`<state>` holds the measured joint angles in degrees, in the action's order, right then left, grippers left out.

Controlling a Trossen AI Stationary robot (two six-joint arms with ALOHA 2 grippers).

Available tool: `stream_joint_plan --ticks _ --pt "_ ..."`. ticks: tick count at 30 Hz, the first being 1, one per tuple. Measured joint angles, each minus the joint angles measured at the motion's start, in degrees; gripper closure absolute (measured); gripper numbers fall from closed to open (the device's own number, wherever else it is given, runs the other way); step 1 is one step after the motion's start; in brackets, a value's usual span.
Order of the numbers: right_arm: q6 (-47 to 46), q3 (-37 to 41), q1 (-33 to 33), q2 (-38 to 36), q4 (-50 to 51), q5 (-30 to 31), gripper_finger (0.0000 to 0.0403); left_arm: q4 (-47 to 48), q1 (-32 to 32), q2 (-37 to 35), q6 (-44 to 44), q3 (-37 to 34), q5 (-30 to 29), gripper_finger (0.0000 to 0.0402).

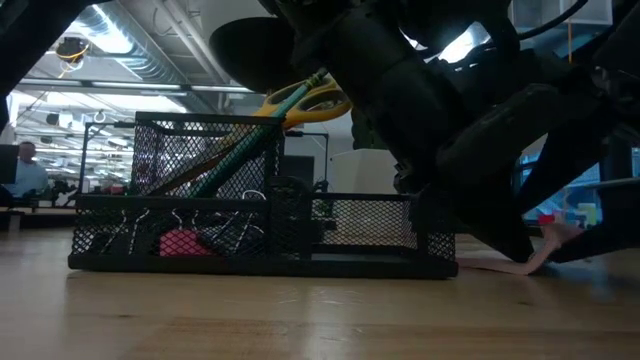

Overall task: Pick and place office supplies into organizer
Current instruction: Put the pink sticky notes into the desk organizer

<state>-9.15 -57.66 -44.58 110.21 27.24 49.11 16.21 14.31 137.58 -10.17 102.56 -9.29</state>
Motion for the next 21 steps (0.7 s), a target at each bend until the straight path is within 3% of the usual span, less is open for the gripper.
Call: stream_joint_plan --ticks 4,21 --pt "0.24 -0.06 0.0 -0.02 0.66 0.15 0.022 -0.01 0.0 0.0 -0.02 0.0 0.1 0.04" --pt "-1.11 -0.25 0.0 -0.22 5.18 -4.22 0.0321 -0.15 -0.09 0.0 -0.35 0.04 0.17 0.04"
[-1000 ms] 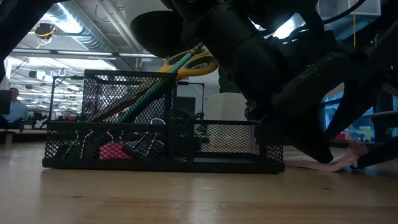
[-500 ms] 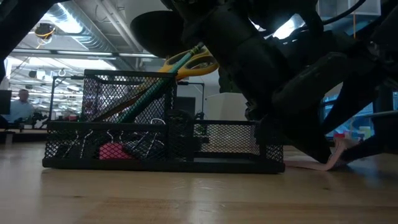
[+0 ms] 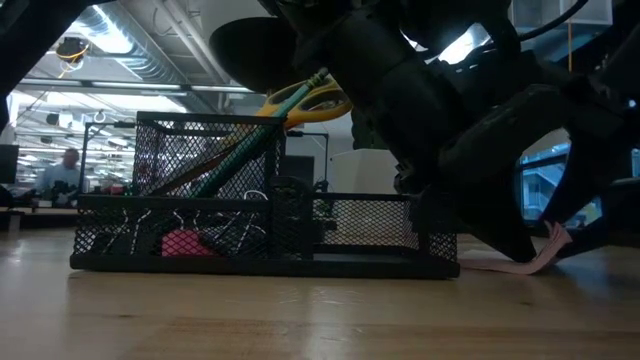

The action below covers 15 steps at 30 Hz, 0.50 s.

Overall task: Pick and place office supplies into organizer
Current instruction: Put the pink sticky notes into the desk organizer

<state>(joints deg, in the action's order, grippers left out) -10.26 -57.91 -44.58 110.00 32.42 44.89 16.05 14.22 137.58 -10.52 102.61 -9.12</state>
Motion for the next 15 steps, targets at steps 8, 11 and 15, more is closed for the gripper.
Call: stream_joint_plan --ticks 8,11,15 --pt "0.22 0.09 -0.02 0.07 0.17 -0.81 0.0362 -0.04 0.19 0.0 2.57 0.04 -1.5 0.0389" --pt "0.33 0.11 -0.02 0.11 0.44 -0.94 0.0383 0.04 0.67 -0.24 4.34 0.09 -3.05 0.0374" --pt "-0.1 0.13 -0.11 0.15 0.97 -0.63 0.0394 1.99 0.92 -0.03 6.25 1.79 -3.92 0.0348"
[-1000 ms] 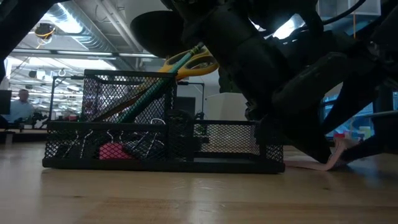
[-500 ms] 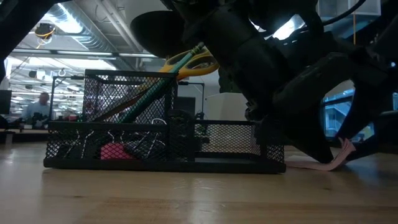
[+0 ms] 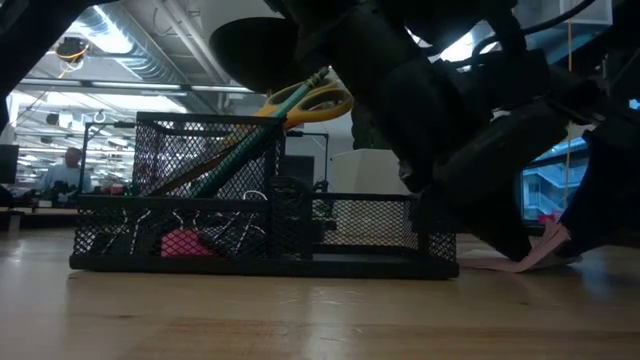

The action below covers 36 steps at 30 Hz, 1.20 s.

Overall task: Pick and place office supplies into organizer
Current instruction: Put the pink sticky notes into the desk organizer

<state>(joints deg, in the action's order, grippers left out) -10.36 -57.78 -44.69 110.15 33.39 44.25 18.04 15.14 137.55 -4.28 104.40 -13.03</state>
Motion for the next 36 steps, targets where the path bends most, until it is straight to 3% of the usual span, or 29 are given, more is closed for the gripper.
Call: stream_joint_plan --ticks 11,20,24,30,36 --pt "-2.27 -2.24 -1.18 -0.33 6.27 -1.95 0.0396 8.07 1.0 -2.61 2.56 5.59 -7.3 0.029" --pt "-4.26 -3.63 -1.27 -1.07 9.92 -1.41 0.0396 9.4 3.6 -8.71 4.2 7.88 -8.34 0.0298" --pt "-6.98 -3.63 -1.39 -1.36 11.0 -1.39 0.0396 12.8 5.51 -13.42 6.29 7.85 -13.05 0.0305" --pt "-12.62 -4.11 -1.64 -2.17 13.44 -1.58 0.0396 22.43 9.11 -23.08 5.73 7.6 -23.86 0.0316" --pt "-14.96 -4.36 -1.64 -2.47 14.16 -1.49 0.0394 38.13 11.76 -30.66 0.11 7.46 -25.78 0.0327"
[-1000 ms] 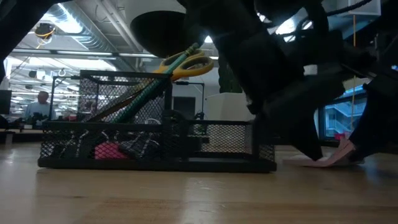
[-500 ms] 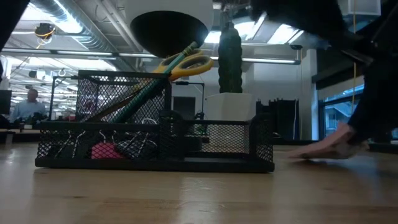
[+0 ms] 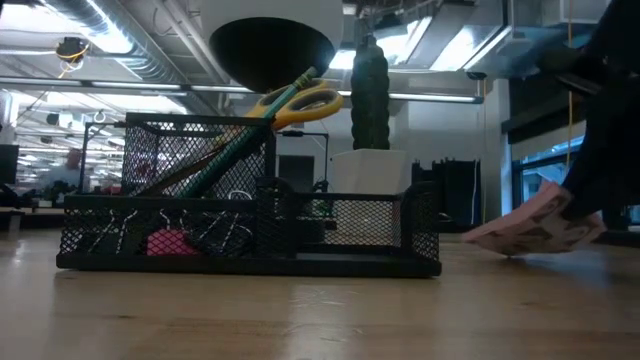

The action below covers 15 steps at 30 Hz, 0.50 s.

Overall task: Pick and place office supplies into organizer
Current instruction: Put the pink sticky notes into the desk organizer

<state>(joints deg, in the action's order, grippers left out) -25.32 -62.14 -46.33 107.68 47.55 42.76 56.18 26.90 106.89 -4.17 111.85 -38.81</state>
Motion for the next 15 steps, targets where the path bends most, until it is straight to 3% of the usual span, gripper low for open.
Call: stream_joint_plan --ticks 6,15 --pt "-2.76 -1.35 0.26 0.0 0.22 0.25 0.0394 10.19 2.95 -5.37 -6.7 0.0 1.97 0.0337" --pt "-7.95 -4.16 0.96 0.0 0.31 2.64 0.0394 10.48 6.68 -7.16 -13.51 -0.07 7.24 0.0335"
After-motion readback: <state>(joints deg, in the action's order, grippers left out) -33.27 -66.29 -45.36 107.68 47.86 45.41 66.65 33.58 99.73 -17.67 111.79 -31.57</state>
